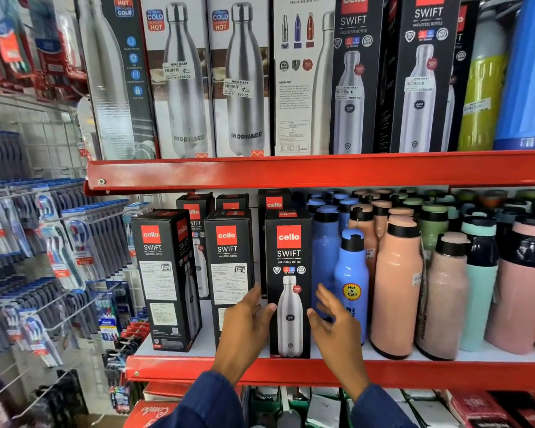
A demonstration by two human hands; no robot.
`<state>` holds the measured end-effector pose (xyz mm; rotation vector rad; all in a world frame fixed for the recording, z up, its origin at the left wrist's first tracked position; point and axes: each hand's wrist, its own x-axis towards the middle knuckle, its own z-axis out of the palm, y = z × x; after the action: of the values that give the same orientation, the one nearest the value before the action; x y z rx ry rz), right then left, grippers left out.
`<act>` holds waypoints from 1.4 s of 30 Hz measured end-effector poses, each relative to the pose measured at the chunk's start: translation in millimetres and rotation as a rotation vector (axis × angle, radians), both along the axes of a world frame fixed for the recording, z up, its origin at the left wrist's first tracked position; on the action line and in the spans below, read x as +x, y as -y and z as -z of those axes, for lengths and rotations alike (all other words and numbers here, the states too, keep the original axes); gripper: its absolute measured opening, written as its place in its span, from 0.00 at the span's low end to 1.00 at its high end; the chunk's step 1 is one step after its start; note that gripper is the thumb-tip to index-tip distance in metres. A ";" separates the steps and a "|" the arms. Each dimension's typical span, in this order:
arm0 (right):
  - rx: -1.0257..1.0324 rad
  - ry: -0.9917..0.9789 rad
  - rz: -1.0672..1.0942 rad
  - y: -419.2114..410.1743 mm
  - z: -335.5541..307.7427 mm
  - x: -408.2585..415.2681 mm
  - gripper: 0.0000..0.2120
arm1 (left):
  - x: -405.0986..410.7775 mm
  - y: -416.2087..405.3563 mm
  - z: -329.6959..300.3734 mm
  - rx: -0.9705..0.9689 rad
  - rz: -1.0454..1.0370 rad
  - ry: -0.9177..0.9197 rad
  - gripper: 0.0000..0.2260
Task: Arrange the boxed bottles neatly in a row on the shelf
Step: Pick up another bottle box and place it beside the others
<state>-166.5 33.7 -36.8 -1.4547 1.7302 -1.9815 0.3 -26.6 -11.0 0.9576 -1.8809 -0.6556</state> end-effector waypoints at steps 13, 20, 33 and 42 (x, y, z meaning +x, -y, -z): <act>-0.030 -0.200 -0.134 6.4 -13.9 104.9 0.22 | 68.7 -8.5 -5.4 -0.041 -0.303 -0.138 0.17; 0.150 -0.257 0.031 44.6 -16.4 132.8 0.30 | 74.2 30.4 -6.1 -0.005 -0.135 -0.025 0.27; -0.090 -0.113 0.203 39.4 -30.7 169.4 0.15 | 99.8 56.0 -11.7 0.085 0.098 -0.349 0.35; -0.126 -0.104 0.085 19.9 -53.9 151.1 0.20 | 125.4 67.7 -24.6 0.081 0.310 -0.475 0.39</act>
<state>-15.4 13.7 17.0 -1.5748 1.7654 -2.1298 125.7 -94.2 13.6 0.4990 -1.5902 -1.0492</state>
